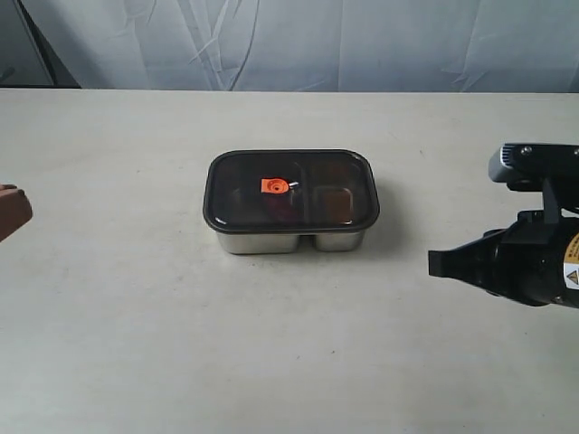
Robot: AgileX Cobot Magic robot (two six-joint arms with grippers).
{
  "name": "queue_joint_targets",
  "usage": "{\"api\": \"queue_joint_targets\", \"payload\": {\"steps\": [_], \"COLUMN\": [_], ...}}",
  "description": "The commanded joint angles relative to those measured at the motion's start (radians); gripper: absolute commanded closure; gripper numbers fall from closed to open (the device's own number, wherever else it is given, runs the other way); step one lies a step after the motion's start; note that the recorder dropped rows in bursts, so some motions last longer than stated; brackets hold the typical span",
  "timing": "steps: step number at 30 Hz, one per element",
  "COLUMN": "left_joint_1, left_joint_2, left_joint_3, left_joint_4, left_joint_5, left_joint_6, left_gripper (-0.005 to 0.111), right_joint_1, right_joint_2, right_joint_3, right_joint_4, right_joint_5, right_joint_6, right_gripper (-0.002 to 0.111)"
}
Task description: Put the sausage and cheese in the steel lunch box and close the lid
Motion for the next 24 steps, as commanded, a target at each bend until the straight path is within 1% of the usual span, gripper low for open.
{"api": "queue_joint_targets", "payload": {"steps": [1,10,13,15,17,18,19,20,21,22,24], "left_joint_1": [-0.01,-0.01,-0.01,0.004,0.037,0.097,0.133,0.208,0.237,0.298,0.348], "left_joint_2": [-0.035,-0.035,-0.041,-0.054,-0.081,-0.127,-0.149,-0.201,-0.224,-0.261,-0.304], "left_joint_3": [0.005,0.005,0.005,0.005,0.025,0.075,0.108,0.181,0.209,0.27,0.335], "left_joint_4": [0.003,0.007,0.058,0.03,-0.077,-0.191,-0.225,-0.293,-0.302,-0.323,-0.325], "left_joint_5": [-0.012,-0.012,-0.015,0.001,0.02,0.024,0.027,0.025,0.025,0.021,0.032], "left_joint_6": [-0.005,-0.003,0.006,-0.008,-0.008,-0.004,-0.004,-0.004,-0.004,-0.004,-0.002], "left_gripper": [0.107,0.107,0.107,0.107,0.107,0.107,0.107,0.107,0.107,0.107,0.107], "right_joint_1": [-0.003,-0.003,-0.003,-0.003,-0.003,-0.003,-0.003,-0.003,-0.003,-0.003,-0.003], "right_joint_2": [-0.008,-0.008,-0.008,-0.008,-0.008,-0.008,-0.008,-0.008,-0.008,-0.008,-0.008], "right_joint_3": [0.005,0.005,0.005,0.005,0.005,0.005,0.005,0.005,0.005,0.005,0.005], "right_joint_4": [0.004,0.004,0.004,0.004,0.004,0.004,0.004,0.004,0.004,0.004,0.004], "right_joint_5": [-0.017,-0.017,-0.017,-0.019,-0.019,-0.019,-0.019,-0.019,-0.019,-0.019,-0.019], "right_joint_6": [0.001,0.001,0.001,0.001,0.001,0.001,0.001,0.001,0.001,0.001,0.001], "right_gripper": [0.109,0.109,0.109,0.109,0.109,0.109,0.109,0.109,0.109,0.109,0.109]}}
